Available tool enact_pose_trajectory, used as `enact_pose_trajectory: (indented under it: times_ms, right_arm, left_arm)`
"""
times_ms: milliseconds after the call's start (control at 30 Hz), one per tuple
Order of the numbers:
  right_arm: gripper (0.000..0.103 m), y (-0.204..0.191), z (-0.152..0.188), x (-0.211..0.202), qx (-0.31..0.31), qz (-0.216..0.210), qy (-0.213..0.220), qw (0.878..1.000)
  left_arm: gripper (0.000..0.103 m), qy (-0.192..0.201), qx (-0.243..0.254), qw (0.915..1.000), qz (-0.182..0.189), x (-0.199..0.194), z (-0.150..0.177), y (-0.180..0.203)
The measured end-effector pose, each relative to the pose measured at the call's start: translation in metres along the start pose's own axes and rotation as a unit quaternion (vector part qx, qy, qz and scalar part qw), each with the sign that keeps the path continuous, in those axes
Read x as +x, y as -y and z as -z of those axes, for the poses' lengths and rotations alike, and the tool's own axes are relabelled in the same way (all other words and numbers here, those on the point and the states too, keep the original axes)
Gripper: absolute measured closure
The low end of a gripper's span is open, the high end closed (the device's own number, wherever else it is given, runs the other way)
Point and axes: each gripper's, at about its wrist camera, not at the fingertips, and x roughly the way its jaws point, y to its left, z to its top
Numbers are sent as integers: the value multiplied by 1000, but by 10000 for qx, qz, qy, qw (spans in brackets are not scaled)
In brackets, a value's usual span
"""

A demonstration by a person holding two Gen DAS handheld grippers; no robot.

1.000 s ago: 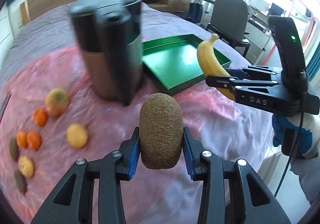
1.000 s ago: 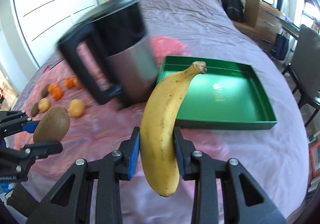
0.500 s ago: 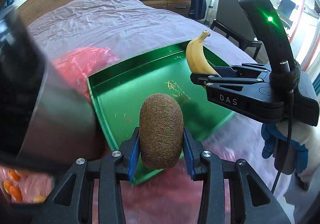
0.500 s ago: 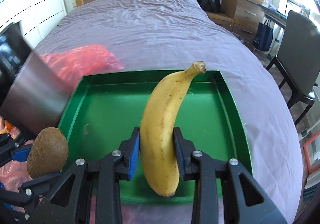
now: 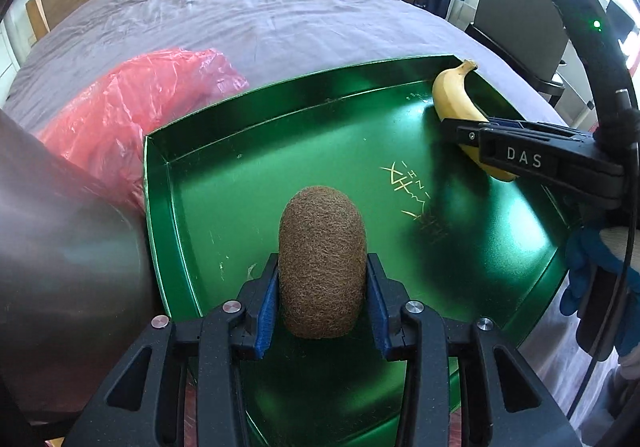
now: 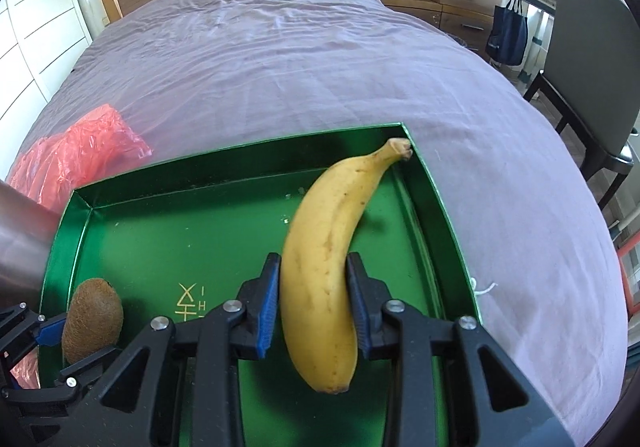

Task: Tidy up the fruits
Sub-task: 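Carry kiwi and banana to the green tray and release both, then withdraw both open tools from the tray back toward the fruit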

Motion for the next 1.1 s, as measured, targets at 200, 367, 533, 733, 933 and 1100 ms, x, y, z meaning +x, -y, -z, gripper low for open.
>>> enact_pose_trajectory:
  times_ms: [200, 367, 533, 733, 933, 1100]
  right_arm:
    - [99, 1, -1, -2, -76, 209, 4, 9998]
    - [77, 1, 6, -34, 64, 188, 272, 9994]
    - [74, -6, 25, -84, 181, 125, 532, 9983]
    - [60, -27, 63, -141, 181, 77, 673, 9975]
    - [59, -55, 109, -188, 207, -12, 744, 9970]
    - [59, -88, 142, -217, 245, -251, 838, 9959]
  left_arm:
    - [62, 28, 73, 9997, -218, -7, -3, 4]
    - [49, 223, 305, 9988, -298, -35, 2, 18]
    - [49, 436, 588, 9972, -174, -77, 21, 33]
    - [44, 667, 602, 9959, -62, -133, 57, 32]
    - [43, 839, 477, 9950, -249, -175, 103, 15]
    - [43, 966, 270, 9936, -512, -199, 139, -9]
